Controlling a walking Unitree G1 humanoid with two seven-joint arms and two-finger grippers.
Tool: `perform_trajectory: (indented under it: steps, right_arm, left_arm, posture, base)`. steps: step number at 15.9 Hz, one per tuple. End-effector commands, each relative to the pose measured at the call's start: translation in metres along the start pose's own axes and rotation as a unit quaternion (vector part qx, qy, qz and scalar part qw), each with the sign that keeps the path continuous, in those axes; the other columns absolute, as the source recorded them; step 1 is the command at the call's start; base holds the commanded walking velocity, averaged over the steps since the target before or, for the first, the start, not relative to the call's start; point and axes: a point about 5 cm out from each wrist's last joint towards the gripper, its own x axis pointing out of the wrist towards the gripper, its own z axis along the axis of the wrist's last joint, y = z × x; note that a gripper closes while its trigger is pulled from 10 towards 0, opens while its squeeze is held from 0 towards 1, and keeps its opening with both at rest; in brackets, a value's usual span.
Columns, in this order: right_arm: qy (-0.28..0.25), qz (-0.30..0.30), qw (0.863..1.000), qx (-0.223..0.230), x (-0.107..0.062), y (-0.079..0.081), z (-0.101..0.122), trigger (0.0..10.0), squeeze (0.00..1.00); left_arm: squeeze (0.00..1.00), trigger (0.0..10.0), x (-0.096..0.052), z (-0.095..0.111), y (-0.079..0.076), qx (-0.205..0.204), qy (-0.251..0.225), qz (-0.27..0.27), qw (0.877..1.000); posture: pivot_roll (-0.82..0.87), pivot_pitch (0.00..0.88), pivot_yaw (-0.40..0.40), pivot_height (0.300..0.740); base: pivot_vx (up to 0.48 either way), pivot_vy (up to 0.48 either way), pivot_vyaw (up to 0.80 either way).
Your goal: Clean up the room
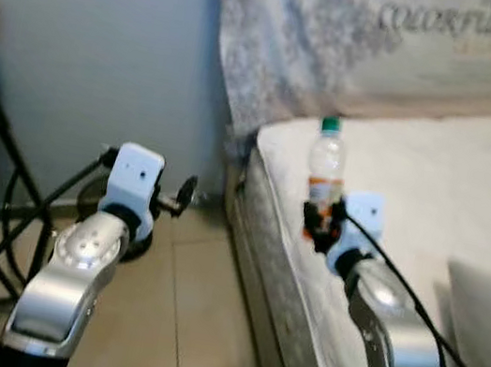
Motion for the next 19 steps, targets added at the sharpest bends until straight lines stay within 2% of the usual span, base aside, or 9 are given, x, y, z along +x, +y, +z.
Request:
perform_trajectory:
  steps: [1,3,5,9,11,14,17,19]
  right_arm:
    - [-0.013,0.027,1.000,0.002,0.003,0.013,0.005,10.0,0.00]
    - [-0.009,0.041,0.999,0.027,0.002,0.014,0.003,10.0,0.00]
    - [-0.002,0.059,0.998,-0.008,0.001,0.017,0.001,10.0,0.00]
    - [0.010,0.046,0.999,-0.007,0.001,0.016,-0.004,10.0,0.00]
    - [0.013,0.036,0.999,0.003,0.001,0.012,-0.006,10.0,0.00]
    - [0.020,0.062,0.998,-0.019,-0.002,0.016,-0.009,10.0,0.00]
    - [0.028,0.072,0.997,-0.030,-0.002,0.020,-0.011,10.0,0.00]
    - [0.025,0.054,0.998,-0.009,-0.001,0.016,-0.011,10.0,0.00]
  left_arm:
    - [0.00,10.0,-0.002,0.001,0.009,0.008,0.003,0.013,1.000]
    - [0.00,10.0,-0.001,0.001,0.010,0.010,0.003,0.013,1.000]
    - [0.00,10.0,-0.002,0.001,0.009,0.012,0.004,0.011,1.000]
    - [0.00,10.0,-0.002,0.000,0.007,0.013,0.007,0.005,1.000]
    - [0.00,10.0,-0.002,-0.001,0.007,0.018,0.009,0.001,1.000]
    - [0.00,10.0,-0.003,-0.002,0.007,0.019,0.011,0.002,1.000]
    - [0.00,10.0,-0.002,-0.002,0.008,0.019,0.011,0.002,1.000]
    - [0.00,10.0,-0.002,-0.002,0.008,0.021,0.011,0.002,1.000]
  posture:
    - [-0.08,0.000,0.027,0.740]
    - [-0.08,0.000,0.027,0.740]
    - [-0.08,0.000,0.026,0.740]
    - [-0.08,0.000,0.024,0.740]
    - [-0.08,0.000,0.020,0.740]
    - [-0.08,0.000,0.019,0.740]
    - [-0.08,0.000,0.022,0.740]
    - [-0.08,0.000,0.025,0.740]
  base:
    - [0.296,0.000,0.00]
    - [0.294,0.000,0.00]
    - [0.296,0.000,0.00]
    - [0.296,0.000,0.80]
    - [0.296,0.000,0.00]
    - [0.298,0.000,0.00]
    - [0.295,0.000,0.80]
    - [0.289,0.000,0.00]
